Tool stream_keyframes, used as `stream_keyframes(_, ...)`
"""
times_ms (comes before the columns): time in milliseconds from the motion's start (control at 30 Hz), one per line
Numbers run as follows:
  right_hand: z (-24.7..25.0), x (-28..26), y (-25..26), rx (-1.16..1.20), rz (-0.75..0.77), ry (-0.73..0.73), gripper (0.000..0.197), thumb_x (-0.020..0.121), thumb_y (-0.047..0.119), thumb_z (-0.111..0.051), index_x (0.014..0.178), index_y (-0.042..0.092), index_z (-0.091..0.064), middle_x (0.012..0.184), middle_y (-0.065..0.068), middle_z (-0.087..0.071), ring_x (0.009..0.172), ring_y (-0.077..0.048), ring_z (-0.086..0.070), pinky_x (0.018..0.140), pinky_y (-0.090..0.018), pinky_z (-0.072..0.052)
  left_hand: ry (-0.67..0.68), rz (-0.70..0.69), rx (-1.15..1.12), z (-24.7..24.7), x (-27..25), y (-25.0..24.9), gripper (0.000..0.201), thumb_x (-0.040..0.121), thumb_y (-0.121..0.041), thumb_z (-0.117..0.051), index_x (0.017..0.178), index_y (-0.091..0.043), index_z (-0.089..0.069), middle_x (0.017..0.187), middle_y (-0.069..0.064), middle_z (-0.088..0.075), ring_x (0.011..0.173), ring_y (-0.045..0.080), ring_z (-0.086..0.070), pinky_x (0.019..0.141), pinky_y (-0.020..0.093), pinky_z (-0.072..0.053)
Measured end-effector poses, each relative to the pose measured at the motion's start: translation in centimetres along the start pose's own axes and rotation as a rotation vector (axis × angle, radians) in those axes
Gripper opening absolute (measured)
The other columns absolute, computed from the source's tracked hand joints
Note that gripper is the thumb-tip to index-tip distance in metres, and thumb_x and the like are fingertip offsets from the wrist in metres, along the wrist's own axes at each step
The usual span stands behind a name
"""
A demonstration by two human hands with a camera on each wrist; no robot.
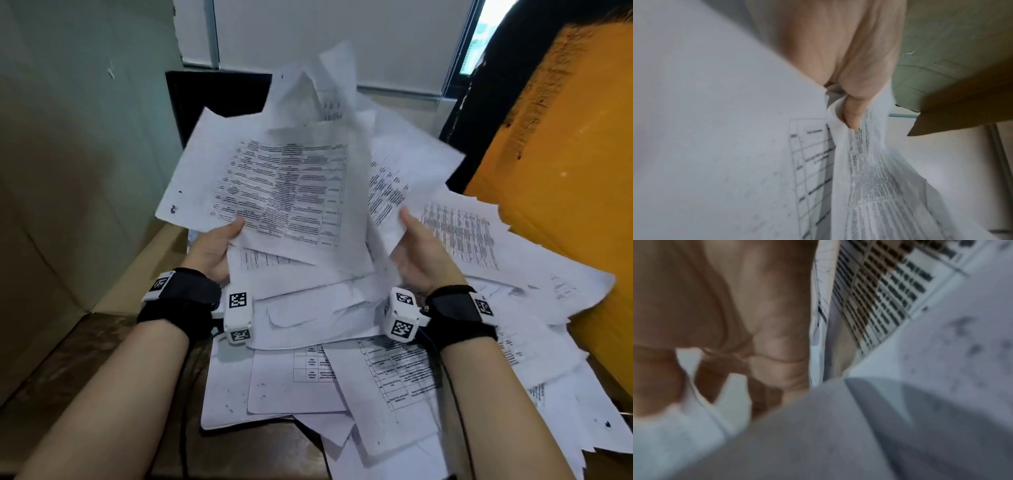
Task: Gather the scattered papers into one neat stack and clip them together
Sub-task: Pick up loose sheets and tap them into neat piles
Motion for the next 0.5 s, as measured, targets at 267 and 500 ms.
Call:
stream_keyframes(267, 0.5, -0.2, 0.4, -0.382, 0.073, -0.196, 0.025, 0.096, -0.009, -0.043, 0.08, 0.002, -0.058, 0.056, -0.006, -0.069, 0.047, -0.011, -0.065, 0.046, -0.021, -0.054, 0.027, -0.071, -0.105, 0.9, -0.1, -1.3, 0.045, 0.092, -0.039, -0.052, 0.122, -0.006, -0.057, 0.101, 0.018, -0.072, 0.091, 0.034, -0.071, 0.077, 0.049, -0.056)
stream_keyframes(500, 4.4, -0.8, 1.2, -0.534, 0.012, -0.331, 0.04, 0.097, 0.027, -0.056, 0.128, 0.003, -0.049, 0.124, -0.007, -0.061, 0.1, -0.021, -0.061, 0.069, -0.027, -0.05, -0.04, -0.178, -0.043, 2.8, 0.0, -2.5, 0.034, 0.096, -0.039, -0.043, 0.086, -0.017, -0.067, 0.06, -0.007, -0.072, 0.054, 0.007, -0.07, 0.045, 0.022, -0.055)
Point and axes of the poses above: each hand's wrist, its own x-axis towards the middle knuckle, its own z-axis out of the back of the hand, y = z × x, the point moved 8 cm from there along x, towards the middle knuckle
